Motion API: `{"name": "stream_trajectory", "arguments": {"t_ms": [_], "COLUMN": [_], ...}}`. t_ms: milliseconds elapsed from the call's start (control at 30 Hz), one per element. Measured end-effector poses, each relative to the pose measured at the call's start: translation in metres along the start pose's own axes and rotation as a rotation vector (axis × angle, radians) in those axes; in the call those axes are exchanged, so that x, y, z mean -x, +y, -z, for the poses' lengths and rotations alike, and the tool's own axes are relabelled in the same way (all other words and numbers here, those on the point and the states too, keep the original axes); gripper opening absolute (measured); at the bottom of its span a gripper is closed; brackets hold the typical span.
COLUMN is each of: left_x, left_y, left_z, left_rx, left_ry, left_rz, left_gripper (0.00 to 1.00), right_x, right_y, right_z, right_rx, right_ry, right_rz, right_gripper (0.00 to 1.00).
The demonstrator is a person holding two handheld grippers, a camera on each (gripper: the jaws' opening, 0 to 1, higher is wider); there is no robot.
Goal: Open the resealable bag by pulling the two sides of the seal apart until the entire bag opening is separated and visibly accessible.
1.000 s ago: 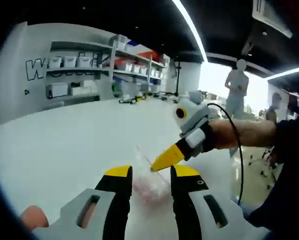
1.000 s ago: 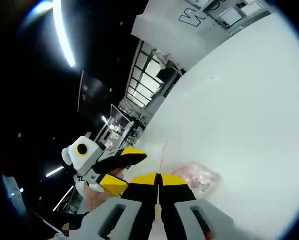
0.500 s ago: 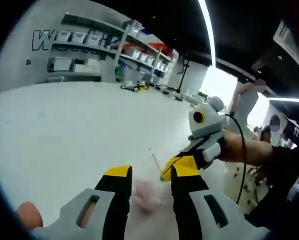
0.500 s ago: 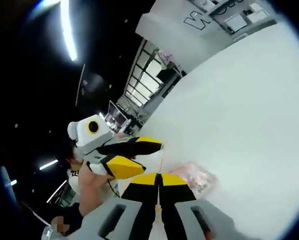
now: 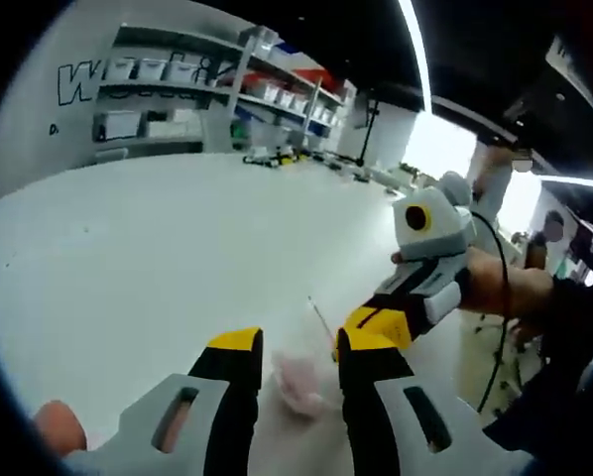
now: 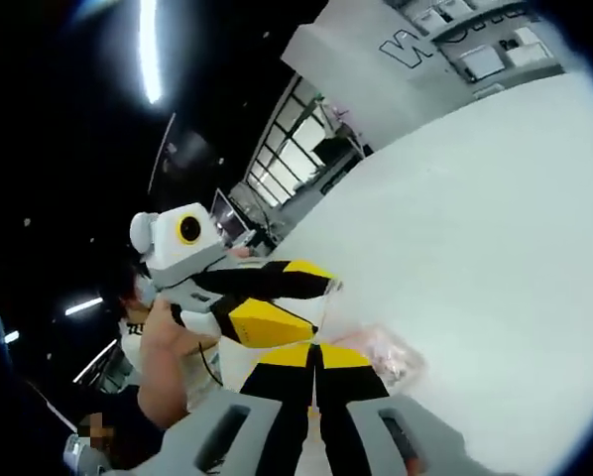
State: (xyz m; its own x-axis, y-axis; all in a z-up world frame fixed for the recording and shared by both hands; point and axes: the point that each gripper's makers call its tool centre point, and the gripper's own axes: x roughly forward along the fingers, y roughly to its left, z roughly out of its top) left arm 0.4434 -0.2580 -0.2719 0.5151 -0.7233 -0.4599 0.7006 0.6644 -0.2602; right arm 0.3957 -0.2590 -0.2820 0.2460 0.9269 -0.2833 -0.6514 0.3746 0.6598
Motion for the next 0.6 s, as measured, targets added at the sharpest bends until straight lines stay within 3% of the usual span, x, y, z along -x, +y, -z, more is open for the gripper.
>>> {"name": "stream_trajectory", "arguments": {"t_ms": [300,600], "left_x": [0.0046,0.0002], "left_y": [0.0087,0.0053], "left_z": [-0.0040,0.0034], "left_rx": [-0.002,-0.017], "left_ry": [-0.001,0.054], "left_rz": [-0.023,-0.010], "left_gripper": [0.29,0.24], "right_x": [-0.0003,-0.0042], "right_y": [-0.0026,-0.0029], "right_z": [-0.0022,-0.0026], "right_rx": [0.041,0.083], "right_ry": [0.003,0.011], "right_rz": [0.021,0.038], "right_gripper": [0.00,0.00]}}
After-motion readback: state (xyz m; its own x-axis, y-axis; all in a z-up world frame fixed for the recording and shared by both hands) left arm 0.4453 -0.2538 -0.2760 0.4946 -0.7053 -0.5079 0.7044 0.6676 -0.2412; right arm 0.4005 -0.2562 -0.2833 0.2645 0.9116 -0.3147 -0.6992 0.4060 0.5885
